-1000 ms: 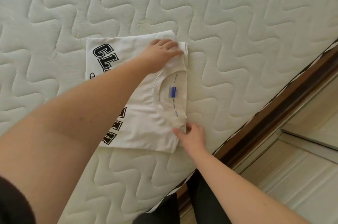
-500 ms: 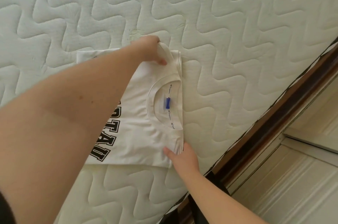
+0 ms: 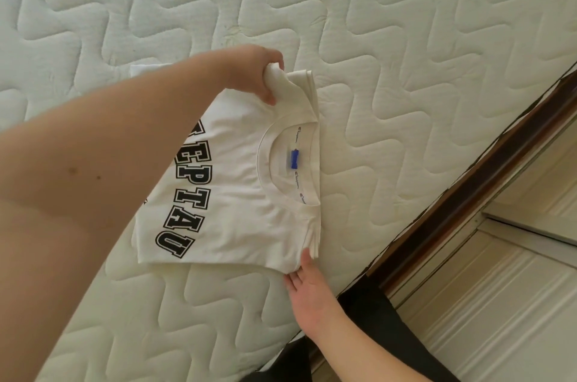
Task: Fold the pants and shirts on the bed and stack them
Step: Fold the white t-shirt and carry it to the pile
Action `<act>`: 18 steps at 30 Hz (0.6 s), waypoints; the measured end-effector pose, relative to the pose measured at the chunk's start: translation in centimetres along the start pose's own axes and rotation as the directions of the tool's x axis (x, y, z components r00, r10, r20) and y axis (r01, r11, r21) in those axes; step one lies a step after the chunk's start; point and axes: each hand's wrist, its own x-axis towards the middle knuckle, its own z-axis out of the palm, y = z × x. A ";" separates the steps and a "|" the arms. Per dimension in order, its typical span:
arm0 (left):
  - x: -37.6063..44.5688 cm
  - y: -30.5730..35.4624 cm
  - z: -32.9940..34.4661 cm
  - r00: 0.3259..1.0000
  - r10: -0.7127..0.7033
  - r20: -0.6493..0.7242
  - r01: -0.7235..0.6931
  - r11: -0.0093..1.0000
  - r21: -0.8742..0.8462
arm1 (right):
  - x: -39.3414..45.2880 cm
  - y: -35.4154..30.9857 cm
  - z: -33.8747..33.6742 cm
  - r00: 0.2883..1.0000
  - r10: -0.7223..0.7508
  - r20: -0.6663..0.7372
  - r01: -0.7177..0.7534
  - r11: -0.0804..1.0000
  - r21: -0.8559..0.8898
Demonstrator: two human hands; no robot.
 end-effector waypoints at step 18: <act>-4.6 -1.8 1.9 0.991 0.011 -0.134 -0.013 1.000 -0.011 | 2.5 -0.9 4.8 0.976 -0.185 -0.111 0.215 0.895 0.391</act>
